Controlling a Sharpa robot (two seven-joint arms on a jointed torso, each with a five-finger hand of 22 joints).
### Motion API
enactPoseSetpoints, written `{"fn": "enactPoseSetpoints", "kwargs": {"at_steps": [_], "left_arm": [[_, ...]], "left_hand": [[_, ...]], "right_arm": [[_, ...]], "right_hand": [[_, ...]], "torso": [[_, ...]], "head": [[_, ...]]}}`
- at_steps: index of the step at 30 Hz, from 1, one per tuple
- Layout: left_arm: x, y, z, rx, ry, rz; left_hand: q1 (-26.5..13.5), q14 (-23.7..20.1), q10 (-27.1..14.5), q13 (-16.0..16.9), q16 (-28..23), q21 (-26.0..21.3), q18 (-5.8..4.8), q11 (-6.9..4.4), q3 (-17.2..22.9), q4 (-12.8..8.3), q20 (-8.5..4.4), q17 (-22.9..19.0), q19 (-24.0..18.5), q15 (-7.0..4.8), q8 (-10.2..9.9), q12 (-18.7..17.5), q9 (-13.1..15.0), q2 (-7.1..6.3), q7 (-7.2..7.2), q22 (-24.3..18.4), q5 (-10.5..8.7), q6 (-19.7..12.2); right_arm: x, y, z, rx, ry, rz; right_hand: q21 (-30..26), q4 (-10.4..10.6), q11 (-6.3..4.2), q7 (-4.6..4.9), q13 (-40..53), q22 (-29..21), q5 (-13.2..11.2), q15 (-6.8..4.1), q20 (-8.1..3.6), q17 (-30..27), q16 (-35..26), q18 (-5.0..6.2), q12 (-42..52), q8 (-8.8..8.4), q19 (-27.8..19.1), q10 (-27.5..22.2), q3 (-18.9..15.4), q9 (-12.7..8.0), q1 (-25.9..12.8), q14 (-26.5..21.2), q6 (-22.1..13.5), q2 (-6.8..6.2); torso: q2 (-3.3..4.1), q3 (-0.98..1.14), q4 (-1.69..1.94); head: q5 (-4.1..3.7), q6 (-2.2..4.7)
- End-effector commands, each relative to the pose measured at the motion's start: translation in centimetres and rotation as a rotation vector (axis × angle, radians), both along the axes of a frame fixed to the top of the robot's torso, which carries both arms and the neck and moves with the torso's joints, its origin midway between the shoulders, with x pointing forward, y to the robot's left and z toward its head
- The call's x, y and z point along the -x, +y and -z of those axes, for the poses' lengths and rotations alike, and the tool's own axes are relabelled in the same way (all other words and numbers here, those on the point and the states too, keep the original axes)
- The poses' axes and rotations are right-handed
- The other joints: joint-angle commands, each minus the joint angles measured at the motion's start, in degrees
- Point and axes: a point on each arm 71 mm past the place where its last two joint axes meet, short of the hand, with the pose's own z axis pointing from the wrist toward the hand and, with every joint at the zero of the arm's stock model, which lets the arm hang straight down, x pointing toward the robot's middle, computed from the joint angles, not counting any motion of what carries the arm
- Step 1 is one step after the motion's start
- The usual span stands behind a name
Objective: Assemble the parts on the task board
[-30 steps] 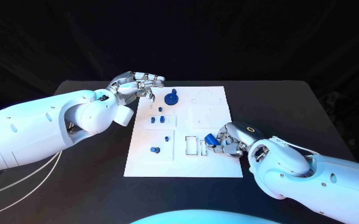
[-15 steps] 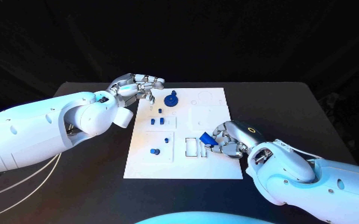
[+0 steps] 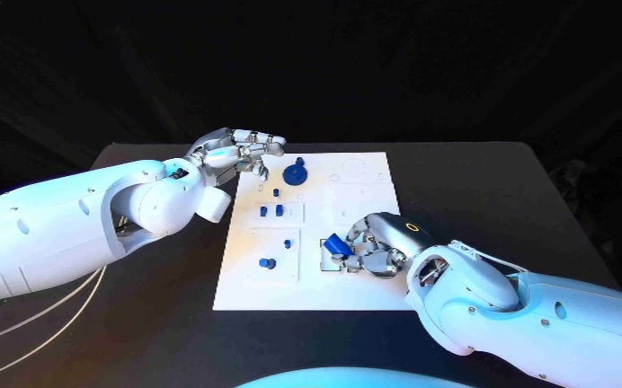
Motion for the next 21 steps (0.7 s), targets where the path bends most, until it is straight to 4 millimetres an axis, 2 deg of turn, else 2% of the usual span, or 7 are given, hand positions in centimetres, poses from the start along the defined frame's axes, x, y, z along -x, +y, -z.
{"fn": "enactPoseSetpoints", "kwargs": {"at_steps": [1,7,9,12,17,19,21], "left_arm": [[0.07,-0.32,-0.09,0.013,-0.001,0.026],[0.11,-0.4,-0.06,0.014,0.004,0.035],[0.12,-0.41,-0.06,0.014,0.005,0.036],[0.14,-0.46,-0.07,0.015,0.005,0.039],[0.15,-0.39,-0.06,0.014,0.006,0.038],[0.15,-0.34,-0.06,0.013,0.006,0.037],[0.16,-0.28,-0.06,0.012,0.006,0.036]], "left_hand": [[-0.31,-0.4,-0.47,0.08,-0.25,-0.32,0.73,-0.1,-0.29,-0.01,0.32,-0.08,0.03,-0.04,0.24,0.18,0.06,0.18,0.01,-0.05,0.03,-0.48],[-0.31,-0.45,-0.52,0.09,-0.27,-0.37,0.74,-0.1,-0.3,-0.01,0.33,-0.12,0.01,-0.04,0.26,0.21,0.06,0.22,0.01,-0.08,0.04,-0.5],[-0.31,-0.45,-0.52,0.09,-0.27,-0.37,0.74,-0.1,-0.3,-0.01,0.33,-0.12,0.01,-0.04,0.26,0.21,0.06,0.22,0.01,-0.08,0.04,-0.5],[-0.31,-0.45,-0.52,0.09,-0.27,-0.37,0.74,-0.1,-0.3,-0.01,0.33,-0.12,0.01,-0.04,0.26,0.21,0.06,0.22,0.01,-0.08,0.04,-0.5],[-0.29,-0.53,-0.58,0.1,-0.28,-0.45,0.74,-0.1,-0.32,0.0,0.35,-0.18,-0.03,-0.02,0.34,0.28,0.09,0.32,-0.01,-0.14,0.05,-0.47],[-0.29,-0.53,-0.58,0.1,-0.28,-0.45,0.74,-0.1,-0.32,0.0,0.35,-0.18,-0.03,-0.02,0.34,0.28,0.09,0.32,-0.01,-0.14,0.05,-0.47],[-0.29,-0.53,-0.58,0.1,-0.28,-0.45,0.74,-0.1,-0.32,0.0,0.35,-0.18,-0.03,-0.02,0.34,0.28,0.09,0.32,-0.01,-0.14,0.05,-0.47]], "right_arm": [[0.08,0.38,0.78,0.028,0.089,-0.024],[-0.25,0.92,1.32,0.034,0.125,-0.022],[-0.41,1.02,1.47,0.039,0.128,-0.017],[-0.62,1.09,1.62,0.046,0.129,-0.008],[-0.75,1.1,1.74,0.054,0.13,-0.005],[-0.74,1.09,1.72,0.056,0.128,-0.006],[-0.7,1.11,1.66,0.059,0.122,-0.008]], "right_hand": [[0.39,0.59,-0.23,-1.83,2.78,8.25,0.31,-0.62,-0.37,9.68,0.13,-1.04,0.21,0.92,3.52,0.57,-0.12,1.72,-1.12,4.93,2.41,0.5],[0.66,0.69,-0.64,-2.32,4.21,8.56,0.79,-0.96,-0.67,9.73,0.18,-1.11,1.69,1.54,3.62,1.78,-0.55,2.37,-3.34,4.94,3.3,1.86],[0.76,0.71,-0.73,-2.42,4.55,8.66,0.93,-1.04,-0.74,9.77,0.21,-1.14,2.05,1.68,3.66,2.05,-0.64,2.52,-3.84,4.94,3.46,2.16],[0.97,0.73,-0.85,-2.55,5.02,8.87,1.38,-1.14,-0.84,9.94,0.34,-1.19,2.54,1.87,3.74,2.41,-0.78,2.73,-4.6,4.98,3.65,2.6],[1.34,0.8,-1.01,-2.74,5.69,9.25,1.12,-1.27,-0.99,10.37,0.65,-1.29,3.12,2.29,3.87,2.9,-2.23,3.22,-7.88,5.06,3.88,3.51],[1.43,0.78,-1.06,-2.8,5.86,9.36,0.57,-1.32,-1.03,10.49,0.74,-1.32,3.23,2.44,3.9,3.0,-2.9,3.4,-8.82,5.08,3.92,3.6],[1.53,0.77,-1.11,-2.86,6.05,9.47,-1.51,-1.36,-1.08,10.6,0.82,-1.34,3.33,2.64,3.93,3.11,-4.0,3.65,-10.32,5.1,3.94,3.83]], "torso": [[-0.03,-0.02,0.15],[0.07,0.04,-0.1],[0.02,0.02,-0.13],[0.0,-0.02,-0.04],[0.0,0.06,0.02],[0.01,0.08,0.02],[0.03,0.08,0.0]], "head": [[-0.11,-0.03],[0.14,0.02],[-0.02,-0.04],[-0.22,0.0],[-0.29,-0.04],[-0.33,-0.06],[-0.3,-0.1]]}}
